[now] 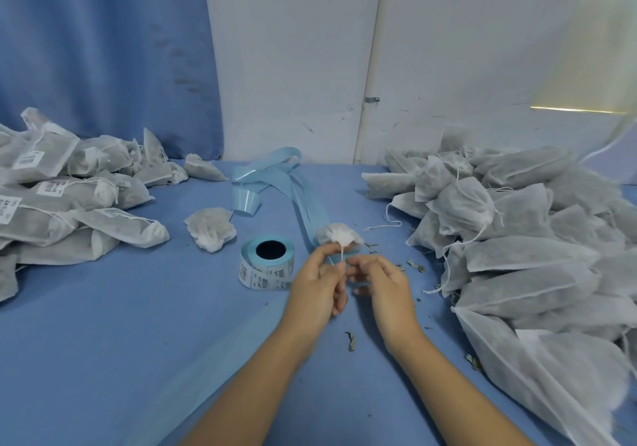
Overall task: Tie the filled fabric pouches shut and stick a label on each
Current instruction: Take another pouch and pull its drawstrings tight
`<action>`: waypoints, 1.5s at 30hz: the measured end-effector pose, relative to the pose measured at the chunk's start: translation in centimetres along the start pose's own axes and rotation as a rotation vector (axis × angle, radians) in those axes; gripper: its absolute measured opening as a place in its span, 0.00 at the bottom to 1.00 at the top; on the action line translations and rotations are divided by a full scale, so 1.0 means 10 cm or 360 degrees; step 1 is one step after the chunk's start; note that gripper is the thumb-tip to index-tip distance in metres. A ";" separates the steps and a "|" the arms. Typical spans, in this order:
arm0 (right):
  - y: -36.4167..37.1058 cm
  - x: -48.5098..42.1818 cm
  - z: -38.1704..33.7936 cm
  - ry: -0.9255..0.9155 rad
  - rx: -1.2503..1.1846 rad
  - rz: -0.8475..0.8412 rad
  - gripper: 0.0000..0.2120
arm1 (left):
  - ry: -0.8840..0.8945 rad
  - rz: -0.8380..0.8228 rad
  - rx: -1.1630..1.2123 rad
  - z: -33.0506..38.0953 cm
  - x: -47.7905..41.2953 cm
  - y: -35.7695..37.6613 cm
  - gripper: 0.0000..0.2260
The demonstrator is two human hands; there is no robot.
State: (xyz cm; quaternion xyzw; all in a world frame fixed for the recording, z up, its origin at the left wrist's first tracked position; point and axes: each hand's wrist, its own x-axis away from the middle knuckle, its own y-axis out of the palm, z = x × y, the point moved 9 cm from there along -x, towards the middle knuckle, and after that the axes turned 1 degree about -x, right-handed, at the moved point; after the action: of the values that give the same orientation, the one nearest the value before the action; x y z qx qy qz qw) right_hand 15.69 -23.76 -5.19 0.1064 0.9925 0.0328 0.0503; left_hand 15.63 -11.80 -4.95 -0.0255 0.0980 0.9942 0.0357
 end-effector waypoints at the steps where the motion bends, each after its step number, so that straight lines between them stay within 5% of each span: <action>1: 0.00 0.00 -0.01 0.0007 -0.0029 -0.0006 0.11 | 0.0012 -0.0038 -0.0057 -0.01 0.01 0.02 0.12; 8: 0.07 0.04 0.01 0.0060 -0.0045 -0.0118 0.04 | 0.0001 -0.0080 -0.0187 -0.06 0.03 0.05 0.15; 20: -0.04 -0.03 0.13 0.0301 -0.0359 0.0003 0.05 | -0.0136 -0.0256 -0.0311 -0.11 0.04 0.17 0.15; 30: 0.09 0.00 0.14 0.0555 -0.0892 -0.0247 0.07 | 0.0495 0.0253 -0.1128 0.21 0.23 0.03 0.05; 36: -0.07 -0.06 -0.06 0.0055 0.0012 -0.0045 0.05 | 0.0697 0.0281 -0.1860 0.37 0.23 0.06 0.11; 45: 0.06 0.12 -0.39 -0.0683 0.1499 0.0102 0.07 | 0.0758 0.0310 -0.2004 0.41 0.24 0.05 0.11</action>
State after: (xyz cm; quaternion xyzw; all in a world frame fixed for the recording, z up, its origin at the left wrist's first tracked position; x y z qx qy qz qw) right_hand 14.24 -23.16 -1.39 0.1523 0.8633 -0.4385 0.1983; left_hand 12.99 -11.35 -0.92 -0.2507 -0.4924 0.8276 -0.0983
